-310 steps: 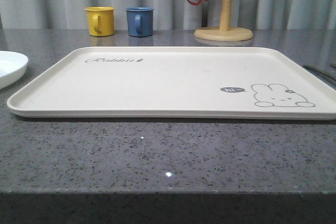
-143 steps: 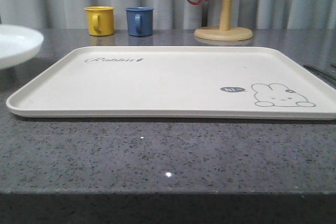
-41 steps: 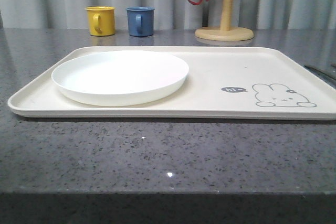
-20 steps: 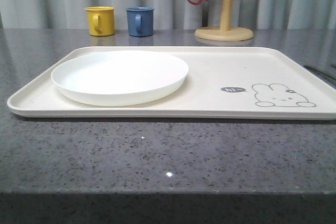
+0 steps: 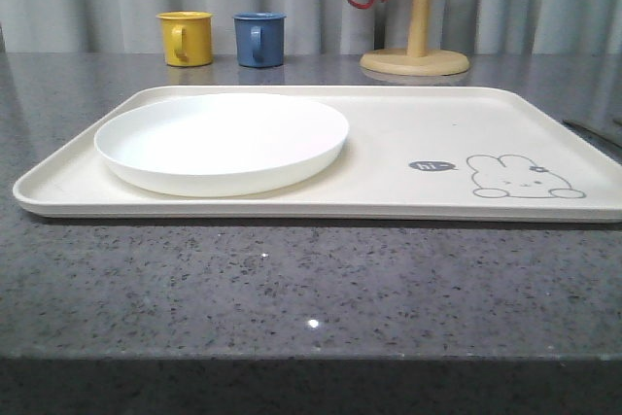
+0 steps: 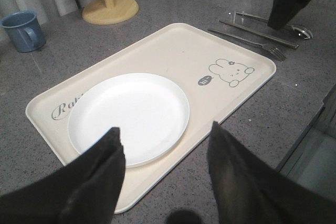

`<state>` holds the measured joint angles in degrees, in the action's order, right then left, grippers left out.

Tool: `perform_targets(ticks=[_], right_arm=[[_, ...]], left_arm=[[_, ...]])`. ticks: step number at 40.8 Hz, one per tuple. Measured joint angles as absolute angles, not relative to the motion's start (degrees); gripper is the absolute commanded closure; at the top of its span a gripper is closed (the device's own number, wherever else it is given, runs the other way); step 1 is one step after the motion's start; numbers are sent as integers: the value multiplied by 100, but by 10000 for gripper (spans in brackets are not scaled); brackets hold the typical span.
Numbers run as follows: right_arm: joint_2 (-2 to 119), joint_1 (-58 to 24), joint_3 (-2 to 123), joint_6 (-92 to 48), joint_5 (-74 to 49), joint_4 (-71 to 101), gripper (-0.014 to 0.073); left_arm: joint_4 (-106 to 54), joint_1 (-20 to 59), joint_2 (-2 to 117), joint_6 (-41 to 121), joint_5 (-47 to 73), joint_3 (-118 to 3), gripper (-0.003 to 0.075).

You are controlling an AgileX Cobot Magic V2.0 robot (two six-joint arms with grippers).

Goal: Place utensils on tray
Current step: 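Lower the right gripper onto the steel fork beside the tray, then lift the fork and place it on the tray beside the plate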

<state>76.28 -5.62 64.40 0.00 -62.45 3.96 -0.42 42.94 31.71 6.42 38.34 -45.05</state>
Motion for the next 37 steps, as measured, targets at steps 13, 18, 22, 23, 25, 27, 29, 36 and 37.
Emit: perform_targets(ticks=[13, 18, 22, 23, 25, 27, 29, 36, 37], right_arm=[[8873, -562, 7010, 0, -6246, 374, 313], [9150, -562, 7065, 37, -6246, 374, 313], [9297, -510, 7065, 102, -6235, 374, 313], [9321, -497, 7065, 116, -6235, 374, 313], [9331, -487, 7074, 142, -6235, 384, 316], [9331, -487, 7074, 151, -6235, 397, 337], [9331, -487, 7074, 154, -6235, 421, 384], [9331, -476, 7074, 163, -6235, 476, 565], [9331, -476, 7074, 163, -6235, 486, 587]], left_arm=[[-42, 4294, 3171, 642, 3834, -4505, 374], [-42, 4294, 3171, 642, 3834, -4505, 374], [-42, 4294, 3171, 642, 3834, -4505, 374], [-42, 4294, 3171, 642, 3825, -4505, 374], [-42, 4294, 3171, 642, 3825, -4505, 374], [-42, 4294, 3171, 642, 3825, -4505, 374], [-42, 4294, 3171, 642, 3825, -4505, 374], [-42, 4294, 3171, 642, 3825, -4505, 374], [-42, 4294, 3171, 642, 3825, -4505, 374]])
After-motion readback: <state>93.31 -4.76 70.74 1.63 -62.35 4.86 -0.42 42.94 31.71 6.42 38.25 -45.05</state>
